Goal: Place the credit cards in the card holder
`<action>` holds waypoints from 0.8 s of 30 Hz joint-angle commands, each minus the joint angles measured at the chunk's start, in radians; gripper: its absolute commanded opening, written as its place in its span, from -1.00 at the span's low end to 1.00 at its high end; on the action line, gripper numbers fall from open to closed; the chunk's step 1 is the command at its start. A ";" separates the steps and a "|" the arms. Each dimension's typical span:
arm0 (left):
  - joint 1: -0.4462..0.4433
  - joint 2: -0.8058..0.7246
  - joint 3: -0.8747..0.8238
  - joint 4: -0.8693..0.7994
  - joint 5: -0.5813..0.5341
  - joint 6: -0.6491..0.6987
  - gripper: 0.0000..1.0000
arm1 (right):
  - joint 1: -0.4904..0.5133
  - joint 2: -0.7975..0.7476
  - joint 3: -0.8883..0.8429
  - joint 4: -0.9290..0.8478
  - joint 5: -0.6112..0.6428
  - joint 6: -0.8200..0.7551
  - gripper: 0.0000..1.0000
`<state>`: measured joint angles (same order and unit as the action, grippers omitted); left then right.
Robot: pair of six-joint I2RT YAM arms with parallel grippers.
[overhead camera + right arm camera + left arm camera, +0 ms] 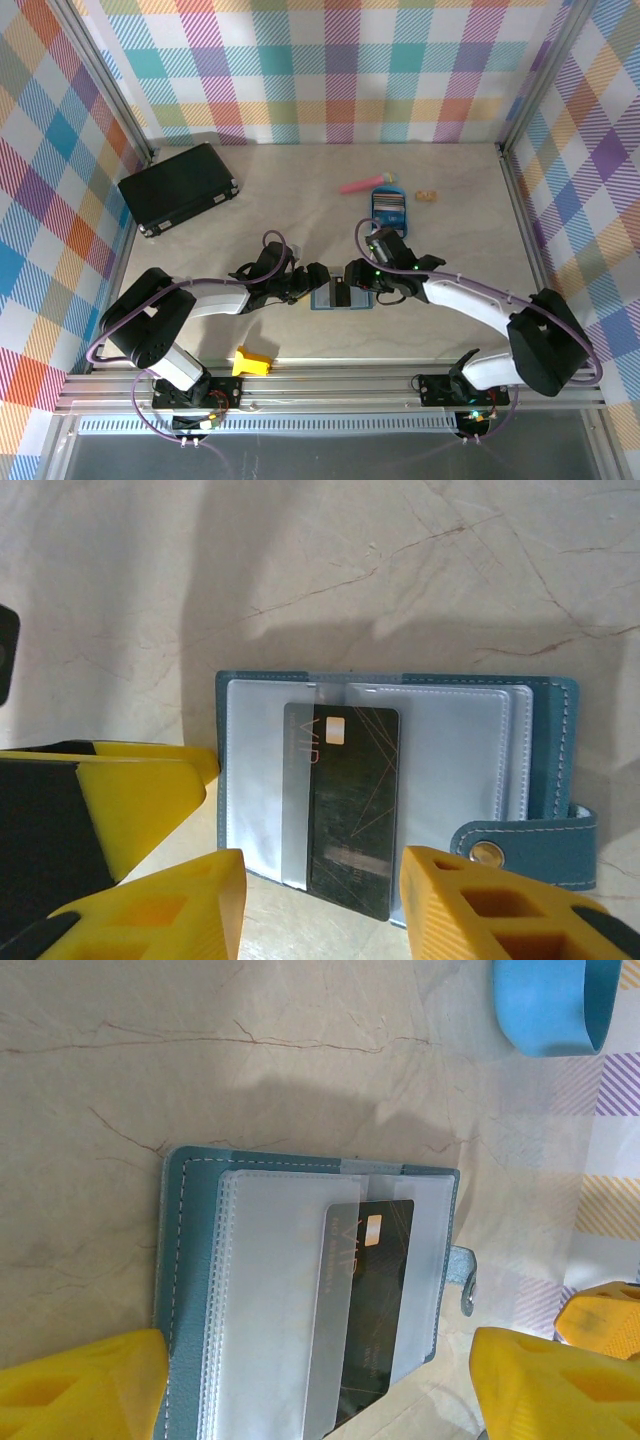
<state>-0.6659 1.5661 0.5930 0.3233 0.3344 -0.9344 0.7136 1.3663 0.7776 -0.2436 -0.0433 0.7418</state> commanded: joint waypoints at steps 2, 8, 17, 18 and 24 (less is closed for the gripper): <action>-0.020 -0.010 -0.013 0.000 -0.005 -0.006 0.58 | 0.030 0.076 0.094 -0.148 0.047 -0.050 -0.09; -0.019 -0.006 -0.013 0.002 -0.003 -0.006 0.57 | 0.036 0.193 0.168 -0.188 -0.008 -0.044 -0.08; -0.019 -0.011 -0.015 0.002 -0.008 -0.007 0.57 | 0.037 0.280 0.225 -0.198 -0.040 -0.041 -0.10; -0.019 -0.010 -0.015 0.002 -0.008 -0.008 0.57 | 0.036 0.289 0.232 -0.203 -0.037 -0.042 -0.10; -0.020 -0.011 -0.018 0.002 -0.009 -0.007 0.57 | 0.037 0.336 0.265 -0.221 -0.027 -0.045 -0.12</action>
<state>-0.6666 1.5661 0.5922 0.3233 0.3302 -0.9352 0.7460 1.6802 1.0153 -0.4309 -0.0639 0.7158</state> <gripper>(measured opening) 0.786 0.443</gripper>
